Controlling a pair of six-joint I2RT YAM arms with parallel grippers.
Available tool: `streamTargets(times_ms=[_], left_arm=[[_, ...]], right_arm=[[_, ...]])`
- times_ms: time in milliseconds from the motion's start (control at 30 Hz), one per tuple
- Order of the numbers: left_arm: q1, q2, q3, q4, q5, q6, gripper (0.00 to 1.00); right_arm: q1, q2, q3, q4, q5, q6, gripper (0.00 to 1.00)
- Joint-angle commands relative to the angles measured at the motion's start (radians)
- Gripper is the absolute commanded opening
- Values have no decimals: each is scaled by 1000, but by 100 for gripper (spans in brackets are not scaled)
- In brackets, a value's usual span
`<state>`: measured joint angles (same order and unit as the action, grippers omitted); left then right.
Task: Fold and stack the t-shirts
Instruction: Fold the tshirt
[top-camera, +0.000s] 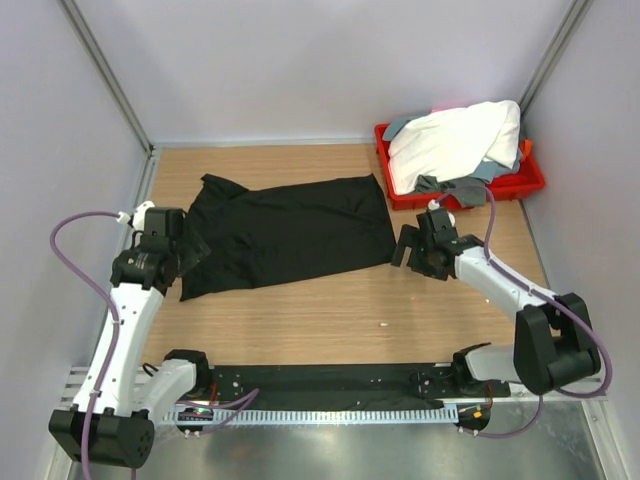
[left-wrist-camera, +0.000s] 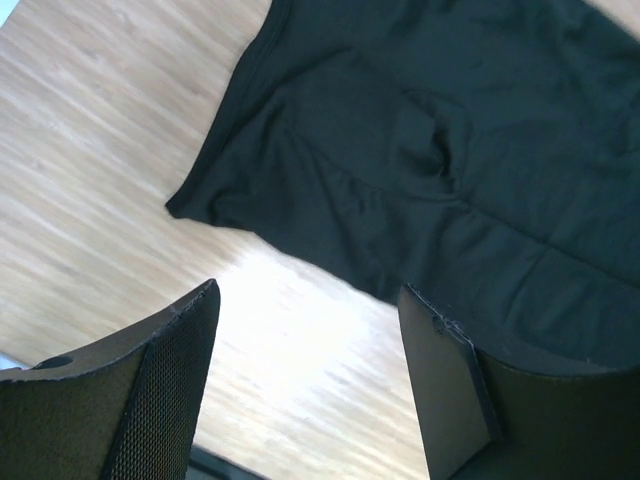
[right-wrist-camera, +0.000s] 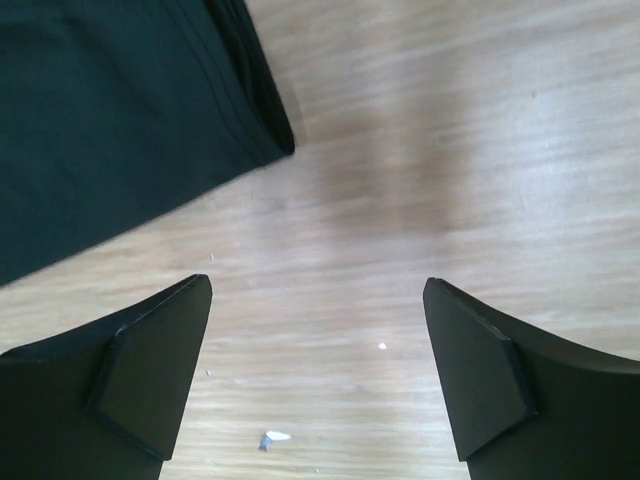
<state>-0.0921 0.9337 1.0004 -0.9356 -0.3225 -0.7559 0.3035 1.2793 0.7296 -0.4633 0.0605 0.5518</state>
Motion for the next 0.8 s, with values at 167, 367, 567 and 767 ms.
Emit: streamTargets(times_ms=[167,367,567,767], left_arm=[[-1,-88,14,-120,31,107,73],[-1,-124,-6,-85,66,124,75],[-1,-92,-29,-58,85,116,74],[-1,-93,-36,-46,82,116,74]], right_arm=[[-1,286,195,54,41,-32,92],[-1,416,244,103,19,-38,74],[-1,428,177,127,-10,-36,26],[2,339,93,121,-47,-29,1]])
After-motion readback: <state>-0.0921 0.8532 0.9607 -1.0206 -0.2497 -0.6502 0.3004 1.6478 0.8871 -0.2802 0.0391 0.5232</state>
